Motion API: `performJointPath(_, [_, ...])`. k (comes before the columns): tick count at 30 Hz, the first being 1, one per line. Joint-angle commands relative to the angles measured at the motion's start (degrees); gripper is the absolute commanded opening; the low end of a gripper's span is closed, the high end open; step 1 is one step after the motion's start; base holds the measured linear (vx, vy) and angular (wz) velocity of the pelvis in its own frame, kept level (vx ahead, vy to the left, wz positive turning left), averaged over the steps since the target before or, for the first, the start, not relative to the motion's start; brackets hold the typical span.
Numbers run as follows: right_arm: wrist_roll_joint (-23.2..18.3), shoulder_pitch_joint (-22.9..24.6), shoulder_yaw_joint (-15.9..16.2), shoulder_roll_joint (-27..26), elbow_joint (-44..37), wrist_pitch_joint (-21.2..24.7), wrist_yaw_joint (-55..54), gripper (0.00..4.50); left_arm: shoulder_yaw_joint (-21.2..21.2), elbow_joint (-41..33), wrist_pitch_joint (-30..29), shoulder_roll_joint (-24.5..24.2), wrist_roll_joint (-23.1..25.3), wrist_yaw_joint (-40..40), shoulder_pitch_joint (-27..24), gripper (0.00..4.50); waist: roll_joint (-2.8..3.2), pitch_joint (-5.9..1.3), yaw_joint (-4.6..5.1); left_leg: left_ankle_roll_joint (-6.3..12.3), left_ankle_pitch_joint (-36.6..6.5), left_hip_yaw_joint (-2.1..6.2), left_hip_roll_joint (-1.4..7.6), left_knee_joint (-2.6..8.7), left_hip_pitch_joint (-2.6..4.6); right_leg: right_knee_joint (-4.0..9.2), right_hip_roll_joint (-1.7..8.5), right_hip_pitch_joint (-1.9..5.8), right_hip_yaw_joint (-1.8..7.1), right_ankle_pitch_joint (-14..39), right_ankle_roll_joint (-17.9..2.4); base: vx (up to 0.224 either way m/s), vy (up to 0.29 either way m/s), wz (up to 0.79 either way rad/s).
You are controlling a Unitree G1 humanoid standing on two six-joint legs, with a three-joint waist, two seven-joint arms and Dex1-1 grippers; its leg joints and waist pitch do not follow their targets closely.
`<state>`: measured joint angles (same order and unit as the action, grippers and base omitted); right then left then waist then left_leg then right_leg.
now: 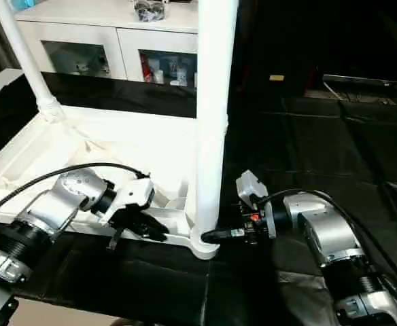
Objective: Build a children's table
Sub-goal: Rotate leg to tighten
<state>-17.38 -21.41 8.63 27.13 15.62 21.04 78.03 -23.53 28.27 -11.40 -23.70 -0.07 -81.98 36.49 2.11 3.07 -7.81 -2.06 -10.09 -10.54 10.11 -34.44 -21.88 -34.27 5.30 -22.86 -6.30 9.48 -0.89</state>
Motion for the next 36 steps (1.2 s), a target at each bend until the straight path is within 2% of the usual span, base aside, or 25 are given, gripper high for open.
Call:
performJointPath(1, [-0.1,-0.2,-0.2,-3.4,-1.0,2.5,-6.7,2.04,0.4,-0.2,-2.7,3.3,-0.6,3.6,1.6,0.0,-0.99,-3.87,0.6,1.41,-14.2,1.41,3.49,4.18,1.43,5.15,4.64,2.47,3.28,24.7,-9.0,0.0,0.0,0.0])
performJointPath(2, [-0.1,-0.2,-0.2,-3.4,-1.0,2.5,-6.7,2.03,0.4,-0.2,-2.7,3.3,-0.6,3.6,1.6,0.0,-0.99,-3.87,0.6,1.41,-14.2,1.41,3.49,4.18,1.43,5.15,4.64,2.47,3.28,24.7,-9.0,0.0,0.0,0.0])
performJointPath(3, [2.7,-0.6,-0.6,-6.5,-0.2,3.3,-14.9,2.02,1.8,0.4,-6.2,5.4,-0.4,8.5,2.4,0.0,-1.07,-3.59,1.29,0.71,-15.3,1.5,3.35,4.3,1.33,5.42,4.55,2.42,3.17,27.2,-8.0,0.0,0.0,0.0])
performJointPath(4, [3.1,-0.8,-0.7,-7.2,-0.1,3.6,-16.3,2.01,2.1,0.4,-6.9,5.8,-0.4,9.3,2.5,0.0,-0.75,-3.5,1.82,-0.01,-16.5,1.71,3.16,4.31,1.51,5.75,4.59,2.31,2.94,29.1,-7.3,0.0,0.0,0.0])
performJointPath(7, [5.8,-2.3,-1.8,-11.6,1.4,5.1,-26.3,1.99,3.7,0.6,-11.1,8.5,-0.2,14.9,3.5,0.0,-0.99,-3.49,3.23,-0.9,-17.3,2.14,3.04,4.53,0.99,5.77,4.61,2.72,2.62,30.1,-6.4,0.0,0.0,0.0])
performJointPath(8, [6.2,-2.6,-2.0,-12.4,1.6,5.4,-28.2,1.99,4.0,0.6,-11.9,9.0,-0.2,15.9,3.7,0.0,-0.99,-3.53,3.78,-0.86,-17.8,2.32,2.97,4.64,0.75,5.87,4.58,3.01,2.44,30.5,-5.8,0.0,0.0,0.0])
performJointPath(9, [7.3,-3.5,-2.6,-14.8,2.6,5.9,-33.3,1.98,5.2,1.2,-13.5,11.1,-0.4,19.3,4.4,0.0,-0.91,-3.55,4.26,-0.67,-17.8,2.32,2.92,4.63,0.8,6.01,4.59,2.89,2.56,29.8,-5.8,0.0,0.0,0.0])
performJointPath(11, [7.8,-4.0,-2.8,-16.0,3.1,6.0,-35.7,1.97,5.8,1.7,-14.2,12.2,-0.5,21.2,4.8,0.0,-1.07,-3.59,4.99,-0.45,-18.1,2.2,2.55,4.32,1.0,6.24,4.52,2.68,2.43,29.6,-6.4,0.0,0.0,0.0])
performJointPath(12, [8.4,-4.5,-3.1,-17.4,3.6,6.2,-38.6,1.96,6.6,2.1,-15.0,13.6,-0.5,23.5,5.2,0.0,-1.19,-3.65,5.1,0.39,-17.2,2.09,2.5,4.26,0.86,6.29,4.54,2.86,2.59,28.9,-6.3,0.0,0.0,0.0])
performJointPath(14, [9.3,-5.1,-3.4,-19.2,4.2,6.4,-42.1,1.96,7.6,2.7,-16.0,15.3,-0.6,26.6,5.8,0.0,-1.02,-3.59,5.52,0.9,-16.6,1.84,2.45,4.18,0.94,6.28,4.23,2.57,2.7,27.4,-7.0,0.0,0.0,0.0])
performJointPath(15, [10.4,-5.9,-3.3,-20.6,5.0,5.8,-45.1,1.96,8.6,3.1,-16.6,17.0,-0.6,29.5,6.2,0.0,-0.86,-3.66,5.52,0.73,-16.6,1.87,2.47,4.11,1.08,6.15,4.25,2.49,2.68,27.0,-7.3,0.0,0.0,0.0])
performJointPath(18, [11.0,-7.0,-4.1,-23.3,6.2,5.2,-49.0,1.96,9.8,3.6,-17.4,19.6,-0.5,33.2,6.8,0.0,-1.0,-3.83,5.48,1.59,-14.8,1.68,2.5,4.06,1.01,5.92,4.15,2.66,2.88,23.7,-8.4,0.0,0.0,0.0])
performJointPath(20, [10.8,-7.1,-4.3,-23.9,6.3,4.5,-49.2,2.51,9.9,3.6,-17.5,20.2,-0.5,33.9,6.8,0.0,-1.04,-3.99,5.38,2.13,-13.5,1.72,2.63,4.12,0.78,5.42,4.07,2.94,2.94,20.5,-9.2,0.0,0.0,0.0])
performJointPath(21, [10.6,-6.9,-4.5,-24.3,5.9,4.0,-49.2,2.51,9.9,3.2,-17.8,20.4,-0.4,34.3,6.7,0.0,-0.86,-4.07,5.28,2.46,-12.8,1.61,2.69,4.06,0.94,5.21,3.99,2.86,3.08,18.2,-9.9,0.0,0.0,0.0])
performJointPath(24, [10.2,-6.4,-4.7,-24.5,5.2,3.6,-48.6,2.84,9.8,2.6,-17.9,20.2,-0.2,34.3,6.4,0.0,-0.97,-4.18,5.16,3.58,-10.8,1.48,2.59,3.93,0.68,4.81,4.09,3.21,3.14,14.6,-11.2,0.0,0.0,0.0])
performJointPath(33, [8.0,-3.7,-3.9,-21.4,1.4,2.6,-41.6,3.58,8.3,1.0,-15.2,16.2,-0.4,28.1,4.4,0.0,-0.93,-4.11,4.93,3.99,-10.8,1.53,2.77,4.06,0.76,4.81,4.08,3.38,3.11,15.0,-11.1,0.0,0.0,0.0])
performJointPath(36, [6.2,-1.9,-3.9,-14.8,-0.4,0.2,-30.9,3.86,5.8,-0.3,-11.1,10.5,-0.3,18.9,2.4,0.0,-0.63,-4.04,4.77,4.44,-11.8,1.58,2.9,4.12,0.74,4.9,4.08,3.39,3.2,15.3,-10.9,0.0,0.0,0.0])
